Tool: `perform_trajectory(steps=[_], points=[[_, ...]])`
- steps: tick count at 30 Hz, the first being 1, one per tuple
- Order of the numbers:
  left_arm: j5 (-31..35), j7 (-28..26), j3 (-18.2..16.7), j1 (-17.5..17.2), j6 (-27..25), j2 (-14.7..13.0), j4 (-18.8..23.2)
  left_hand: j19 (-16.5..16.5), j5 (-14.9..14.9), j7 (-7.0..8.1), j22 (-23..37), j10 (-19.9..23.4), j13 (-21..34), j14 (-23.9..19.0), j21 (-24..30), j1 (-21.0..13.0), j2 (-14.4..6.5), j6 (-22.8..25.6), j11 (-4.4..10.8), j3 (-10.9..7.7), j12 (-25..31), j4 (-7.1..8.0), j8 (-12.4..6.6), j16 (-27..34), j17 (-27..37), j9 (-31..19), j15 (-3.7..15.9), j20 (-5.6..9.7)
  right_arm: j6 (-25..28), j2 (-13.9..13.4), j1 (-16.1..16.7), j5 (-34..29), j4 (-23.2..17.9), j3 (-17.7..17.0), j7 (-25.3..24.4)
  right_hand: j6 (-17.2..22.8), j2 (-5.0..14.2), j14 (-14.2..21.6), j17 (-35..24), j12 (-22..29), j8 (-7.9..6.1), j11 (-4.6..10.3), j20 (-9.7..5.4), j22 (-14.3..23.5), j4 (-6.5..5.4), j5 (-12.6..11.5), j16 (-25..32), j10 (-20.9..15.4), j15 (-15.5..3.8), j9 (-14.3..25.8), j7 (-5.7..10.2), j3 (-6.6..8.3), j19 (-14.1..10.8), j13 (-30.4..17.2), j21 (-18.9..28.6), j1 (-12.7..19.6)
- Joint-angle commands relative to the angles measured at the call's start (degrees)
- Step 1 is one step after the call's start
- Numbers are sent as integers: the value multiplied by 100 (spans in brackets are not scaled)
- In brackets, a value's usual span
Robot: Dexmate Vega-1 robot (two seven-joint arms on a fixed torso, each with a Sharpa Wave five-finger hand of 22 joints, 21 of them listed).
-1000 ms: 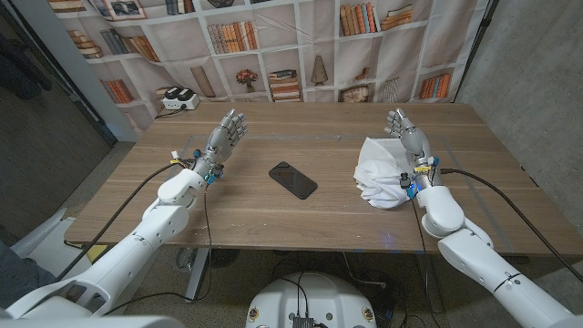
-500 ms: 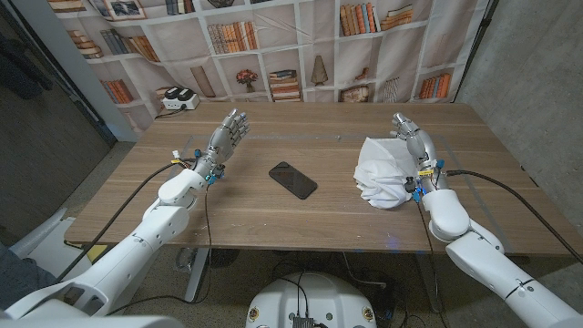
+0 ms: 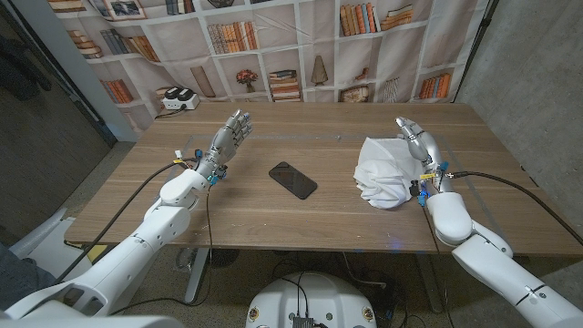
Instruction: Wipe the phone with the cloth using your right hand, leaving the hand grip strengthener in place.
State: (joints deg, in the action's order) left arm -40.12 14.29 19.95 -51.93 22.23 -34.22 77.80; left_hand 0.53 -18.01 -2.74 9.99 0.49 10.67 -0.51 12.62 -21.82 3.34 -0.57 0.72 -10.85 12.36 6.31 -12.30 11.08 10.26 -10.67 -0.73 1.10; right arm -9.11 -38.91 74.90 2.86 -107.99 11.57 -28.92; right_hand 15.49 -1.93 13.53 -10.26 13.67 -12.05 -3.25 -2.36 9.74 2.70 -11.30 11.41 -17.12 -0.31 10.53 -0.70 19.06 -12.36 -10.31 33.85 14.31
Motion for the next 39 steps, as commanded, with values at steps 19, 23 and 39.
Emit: perform_trajectory(steps=[19,23,39], points=[[84,-300,-77,-239,-89,-192,393,17,-19,-7,33,71,19,-61,-46,-57,-24,55,-33,-9,-4,-34,0,9,18,-18,-8,-21,1041,-237,269,-1000,-649,63,-339,58,16,59,-17,-9,14,40,-97,22,62,-49,-9,-60,-1,30,5,21,-90,-30,-75,79],[71,-279,-72,-222,-100,-189,380,23,-15,-9,34,79,20,-65,-52,-69,-39,65,-17,-10,-6,-36,1,8,19,-18,-12,-25,1266,-288,295,-1180,-775,103,-374,60,18,61,-18,-10,17,46,-93,22,67,-50,-10,-68,-14,31,15,21,-94,-30,-87,83],[101,-324,-110,-291,-99,-272,478,35,-4,-17,36,113,21,-77,-66,-114,-95,98,-38,-21,-7,-44,6,2,19,-19,-36,-59,1872,-344,254,-1732,-1018,345,-534,215,47,89,-18,8,-20,63,-104,24,104,-61,-12,-170,-21,33,-29,38,-141,-31,-138,129]])
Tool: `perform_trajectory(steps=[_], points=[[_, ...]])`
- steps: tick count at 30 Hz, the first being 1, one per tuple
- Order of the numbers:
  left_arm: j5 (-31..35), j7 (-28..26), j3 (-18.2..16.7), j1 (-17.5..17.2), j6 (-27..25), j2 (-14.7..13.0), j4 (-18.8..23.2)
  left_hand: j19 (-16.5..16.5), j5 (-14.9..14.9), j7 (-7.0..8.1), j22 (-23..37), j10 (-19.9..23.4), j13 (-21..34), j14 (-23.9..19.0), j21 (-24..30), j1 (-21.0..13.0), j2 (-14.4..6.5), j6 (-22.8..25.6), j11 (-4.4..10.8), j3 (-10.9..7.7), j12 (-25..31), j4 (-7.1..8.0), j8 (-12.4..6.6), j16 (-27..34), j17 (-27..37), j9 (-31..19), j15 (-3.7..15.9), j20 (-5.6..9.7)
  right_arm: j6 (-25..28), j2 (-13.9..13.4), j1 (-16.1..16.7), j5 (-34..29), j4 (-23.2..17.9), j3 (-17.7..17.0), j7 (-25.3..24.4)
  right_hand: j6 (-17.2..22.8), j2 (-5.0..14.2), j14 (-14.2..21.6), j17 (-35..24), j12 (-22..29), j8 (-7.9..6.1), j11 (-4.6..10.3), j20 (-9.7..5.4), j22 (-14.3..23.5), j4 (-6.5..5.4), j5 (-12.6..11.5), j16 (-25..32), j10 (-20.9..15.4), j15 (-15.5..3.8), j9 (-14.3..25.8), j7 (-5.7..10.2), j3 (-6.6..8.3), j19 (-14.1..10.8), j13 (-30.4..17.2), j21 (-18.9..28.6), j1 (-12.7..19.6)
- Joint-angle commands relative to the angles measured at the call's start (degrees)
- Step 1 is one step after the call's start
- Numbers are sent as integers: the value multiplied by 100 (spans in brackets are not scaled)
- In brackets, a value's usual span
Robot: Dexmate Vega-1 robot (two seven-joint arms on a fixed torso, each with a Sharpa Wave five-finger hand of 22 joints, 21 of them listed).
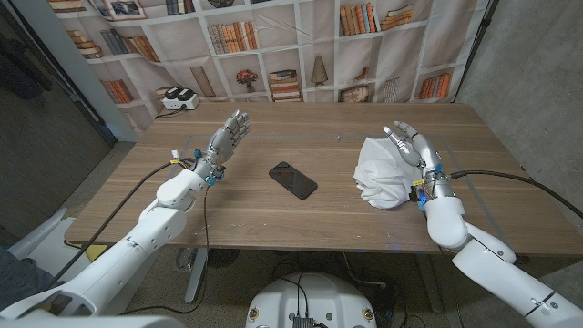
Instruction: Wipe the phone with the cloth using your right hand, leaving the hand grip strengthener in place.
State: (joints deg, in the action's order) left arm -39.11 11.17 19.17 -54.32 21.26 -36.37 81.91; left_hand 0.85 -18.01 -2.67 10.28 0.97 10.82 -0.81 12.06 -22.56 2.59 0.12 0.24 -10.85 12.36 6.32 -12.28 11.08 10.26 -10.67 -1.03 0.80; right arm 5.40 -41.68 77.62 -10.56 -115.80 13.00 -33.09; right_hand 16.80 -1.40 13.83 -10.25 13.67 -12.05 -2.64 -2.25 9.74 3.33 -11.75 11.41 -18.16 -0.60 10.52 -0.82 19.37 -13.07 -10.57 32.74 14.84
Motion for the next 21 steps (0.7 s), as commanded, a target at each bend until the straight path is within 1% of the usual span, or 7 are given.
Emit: perform_trajectory(steps=[1,9,13,14,16,21], points=[[1,-12,-36,-60,4,-63,78,7,-3,-25,7,70,6,-44,-11,-44,-24,28,-10,-22,-6,-45,5,0,19,-19,-12,-30,446,-70,-8,-414,-252,209,-131,87,0,64,-18,6,-19,5,-115,24,43,-17,-12,-66,-1,33,-12,10,-73,-5,-30,82],[-22,70,5,-46,-19,-51,13,-5,6,-49,7,72,6,-61,-11,-71,-54,63,-7,-27,-13,-51,1,1,19,-20,-30,-8,925,-163,35,-670,-454,307,-96,99,24,78,-13,5,-12,10,-110,24,76,-24,-14,-85,1,34,-1,33,-86,-5,-52,136],[-36,104,25,-34,-40,-43,-10,-5,11,-49,7,95,6,-70,-14,-84,-67,74,-21,-29,-8,-54,2,3,19,-20,-35,-8,1107,-165,14,-803,-488,396,-130,48,35,65,-13,2,15,-33,-98,24,91,-26,-23,-93,8,35,-18,43,-82,-7,-73,158],[-26,98,25,-39,-40,-50,1,-5,12,-53,8,90,7,-72,-14,-87,-69,74,-18,-29,-11,-55,3,3,19,-20,-37,-6,1158,-186,13,-837,-505,415,-117,21,49,53,-14,1,28,-38,-88,24,94,-27,-28,-95,15,35,3,50,-76,-8,-83,167],[-26,80,16,-61,-42,-63,37,-5,13,-50,8,93,7,-77,-15,-90,-72,74,-16,-30,-11,-56,4,4,19,-20,-35,-8,1297,-206,16,-898,-550,447,-101,9,58,37,-17,-4,35,-46,-76,25,96,-25,-34,-92,41,36,10,52,-54,-9,-103,168],[-19,43,-18,-130,-7,-96,105,-6,18,-60,8,99,7,-87,-16,-100,-80,89,-11,-29,-13,-58,3,5,19,-21,-42,-4,1537,-242,42,-945,-640,476,-65,-5,68,-59,-23,-29,50,-48,-15,27,106,-15,-67,-56,71,38,46,50,94,-14,-204,169]])
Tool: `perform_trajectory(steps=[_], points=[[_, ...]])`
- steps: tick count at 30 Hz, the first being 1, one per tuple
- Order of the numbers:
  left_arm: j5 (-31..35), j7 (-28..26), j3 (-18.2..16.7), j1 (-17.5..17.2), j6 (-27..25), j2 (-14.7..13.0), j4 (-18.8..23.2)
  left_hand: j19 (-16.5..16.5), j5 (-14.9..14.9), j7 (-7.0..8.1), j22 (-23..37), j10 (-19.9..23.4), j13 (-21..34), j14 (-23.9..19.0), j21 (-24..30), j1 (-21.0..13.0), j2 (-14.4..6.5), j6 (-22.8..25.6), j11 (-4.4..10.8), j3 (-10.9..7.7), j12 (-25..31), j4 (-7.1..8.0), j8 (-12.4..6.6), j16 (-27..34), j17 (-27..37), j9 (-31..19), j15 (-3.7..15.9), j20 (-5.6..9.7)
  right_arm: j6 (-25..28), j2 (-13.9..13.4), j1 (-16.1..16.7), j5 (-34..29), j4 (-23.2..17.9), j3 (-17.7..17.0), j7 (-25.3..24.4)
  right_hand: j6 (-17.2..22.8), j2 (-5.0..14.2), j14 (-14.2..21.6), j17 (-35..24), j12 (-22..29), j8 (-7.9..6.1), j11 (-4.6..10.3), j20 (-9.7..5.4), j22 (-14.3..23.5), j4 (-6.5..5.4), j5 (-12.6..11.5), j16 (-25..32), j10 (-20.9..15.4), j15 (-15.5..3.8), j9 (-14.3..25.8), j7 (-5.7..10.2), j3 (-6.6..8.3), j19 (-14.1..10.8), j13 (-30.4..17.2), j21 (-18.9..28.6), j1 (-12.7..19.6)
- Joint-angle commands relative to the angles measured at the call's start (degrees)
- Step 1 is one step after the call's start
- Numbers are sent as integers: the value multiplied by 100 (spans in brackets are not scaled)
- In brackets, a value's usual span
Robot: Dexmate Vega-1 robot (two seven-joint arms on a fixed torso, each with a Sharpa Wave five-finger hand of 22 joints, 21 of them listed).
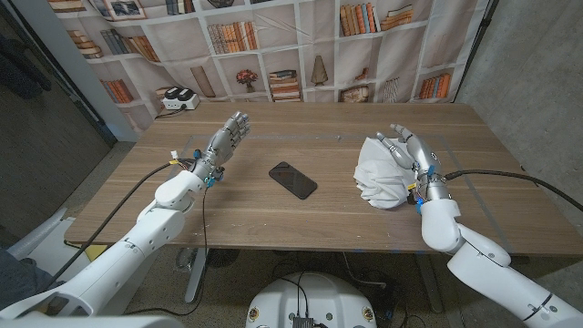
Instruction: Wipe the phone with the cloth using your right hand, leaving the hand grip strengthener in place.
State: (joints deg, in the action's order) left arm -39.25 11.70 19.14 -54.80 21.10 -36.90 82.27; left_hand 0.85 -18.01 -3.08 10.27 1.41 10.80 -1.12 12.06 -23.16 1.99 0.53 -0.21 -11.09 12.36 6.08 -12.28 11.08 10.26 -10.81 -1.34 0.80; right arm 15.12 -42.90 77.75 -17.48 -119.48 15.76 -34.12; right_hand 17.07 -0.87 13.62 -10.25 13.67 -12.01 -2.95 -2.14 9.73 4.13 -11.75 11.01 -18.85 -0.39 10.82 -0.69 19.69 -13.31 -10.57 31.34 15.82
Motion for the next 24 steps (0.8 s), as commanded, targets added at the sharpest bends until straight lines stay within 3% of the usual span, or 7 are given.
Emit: perform_trajectory(steps=[1,5,11,13,16,24], points=[[-16,-15,-21,-100,17,-39,66,-9,19,-22,9,55,8,-55,-16,-42,-22,56,38,-5,-13,-35,1,4,19,-7,-9,-2,655,-143,31,-266,-300,209,80,-53,18,-65,-25,-42,56,-18,-2,28,30,-13,-34,38,59,10,62,17,170,-16,-97,71],[-44,10,-2,-118,-4,-23,22,7,30,0,10,106,9,-50,-24,-57,-37,121,41,-1,-1,-37,-15,-2,21,-8,-17,-87,813,-168,16,-246,-335,223,137,-27,21,-98,-26,-44,47,-10,86,30,39,-6,-38,32,74,15,170,13,286,-21,-175,69],[-70,-15,-8,-142,-41,-17,-5,15,38,-7,11,126,9,-46,-29,-63,-45,179,12,3,2,-37,-31,-5,22,-8,-16,-86,978,-183,-98,-228,-289,301,192,81,32,-198,-26,-37,17,7,200,34,59,6,-47,-4,99,29,260,1,832,-35,-478,60],[-81,-6,-15,-135,-16,-1,-35,24,44,-24,12,147,10,-46,-33,-67,-49,211,37,8,6,-37,-37,-6,23,-8,-17,-90,1066,-209,-132,-236,-296,332,232,122,36,-235,-21,-35,8,10,185,37,74,10,-50,-16,106,35,319,-2,1082,-41,-619,64],[-103,21,-21,-105,28,43,-100,27,49,-25,13,177,10,-52,-35,-70,-53,227,16,12,14,-36,-38,-5,23,-8,-24,-96,1204,-217,-163,-224,-315,359,257,153,31,-269,-16,-35,2,22,166,39,88,12,-55,-17,107,37,350,-8,1261,-44,-719,68],[-61,101,54,42,-37,69,-196,34,60,-27,13,202,11,-63,-38,-77,-60,256,4,20,14,-36,-38,-3,24,-8,-21,-99,1565,-325,-250,-205,-398,442,396,195,40,-312,-10,-42,-6,44,162,41,112,10,-61,-3,115,40,375,-1,1335,-48,-784,93]])
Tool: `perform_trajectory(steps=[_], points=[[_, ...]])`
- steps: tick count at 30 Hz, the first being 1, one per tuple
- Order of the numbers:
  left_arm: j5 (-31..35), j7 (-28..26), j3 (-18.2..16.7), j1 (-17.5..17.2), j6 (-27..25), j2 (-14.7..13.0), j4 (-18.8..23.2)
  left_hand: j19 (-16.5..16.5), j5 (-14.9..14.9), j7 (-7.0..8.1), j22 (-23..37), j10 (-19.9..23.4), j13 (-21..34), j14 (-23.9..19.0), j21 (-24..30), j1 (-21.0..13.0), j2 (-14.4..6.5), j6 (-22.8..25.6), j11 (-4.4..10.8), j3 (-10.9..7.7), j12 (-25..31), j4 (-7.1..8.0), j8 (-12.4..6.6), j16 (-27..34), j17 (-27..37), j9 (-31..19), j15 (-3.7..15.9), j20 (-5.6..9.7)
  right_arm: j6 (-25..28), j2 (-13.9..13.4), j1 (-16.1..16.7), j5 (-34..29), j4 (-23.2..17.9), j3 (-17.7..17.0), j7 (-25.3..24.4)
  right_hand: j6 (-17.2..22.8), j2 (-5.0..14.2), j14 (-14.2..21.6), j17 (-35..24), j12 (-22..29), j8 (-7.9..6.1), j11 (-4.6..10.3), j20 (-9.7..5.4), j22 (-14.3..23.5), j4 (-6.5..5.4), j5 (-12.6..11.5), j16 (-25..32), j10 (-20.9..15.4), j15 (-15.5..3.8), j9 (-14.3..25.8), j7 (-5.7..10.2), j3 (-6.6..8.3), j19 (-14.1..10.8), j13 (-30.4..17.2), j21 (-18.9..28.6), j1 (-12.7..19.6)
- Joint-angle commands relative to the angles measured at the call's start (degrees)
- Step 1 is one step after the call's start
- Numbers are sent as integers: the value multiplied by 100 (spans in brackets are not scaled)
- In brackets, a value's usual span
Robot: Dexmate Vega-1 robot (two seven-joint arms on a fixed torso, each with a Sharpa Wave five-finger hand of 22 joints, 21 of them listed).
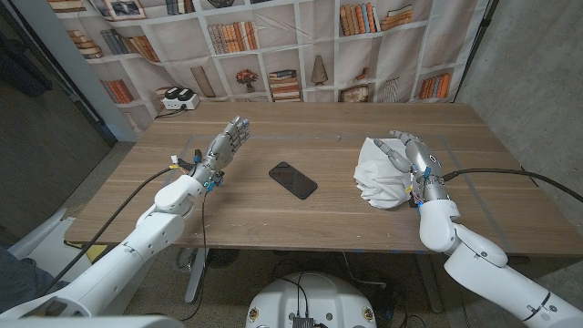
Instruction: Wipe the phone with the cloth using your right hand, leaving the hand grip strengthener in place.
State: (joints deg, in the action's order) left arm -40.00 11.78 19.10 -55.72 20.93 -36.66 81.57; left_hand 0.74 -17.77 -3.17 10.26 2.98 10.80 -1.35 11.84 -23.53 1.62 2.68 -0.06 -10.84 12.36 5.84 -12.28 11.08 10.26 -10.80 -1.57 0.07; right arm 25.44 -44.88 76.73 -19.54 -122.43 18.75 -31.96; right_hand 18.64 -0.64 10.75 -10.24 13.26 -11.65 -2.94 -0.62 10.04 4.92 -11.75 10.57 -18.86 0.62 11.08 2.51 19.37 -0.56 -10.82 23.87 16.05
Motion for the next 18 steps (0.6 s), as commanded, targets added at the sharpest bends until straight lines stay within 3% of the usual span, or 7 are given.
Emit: perform_trajectory(steps=[1,18], points=[[12,107,63,147,-23,48,-140,44,38,-17,15,44,11,-43,-16,-41,-24,44,-8,-4,13,-12,-38,-3,24,-9,6,-23,580,-150,-168,-7,-113,165,203,33,21,-30,-11,-3,-38,44,19,10,39,9,-18,2,13,14,62,34,53,-23,-38,79],[-11,89,34,119,-123,-31,-79,44,62,-14,16,62,13,-51,-17,-55,-39,104,-7,16,1,-11,-35,-4,26,-9,2,-24,989,-274,-311,79,-137,375,251,-84,-8,-110,-4,-47,16,63,113,13,126,11,-18,121,16,16,74,36,-174,-29,-39,168]])
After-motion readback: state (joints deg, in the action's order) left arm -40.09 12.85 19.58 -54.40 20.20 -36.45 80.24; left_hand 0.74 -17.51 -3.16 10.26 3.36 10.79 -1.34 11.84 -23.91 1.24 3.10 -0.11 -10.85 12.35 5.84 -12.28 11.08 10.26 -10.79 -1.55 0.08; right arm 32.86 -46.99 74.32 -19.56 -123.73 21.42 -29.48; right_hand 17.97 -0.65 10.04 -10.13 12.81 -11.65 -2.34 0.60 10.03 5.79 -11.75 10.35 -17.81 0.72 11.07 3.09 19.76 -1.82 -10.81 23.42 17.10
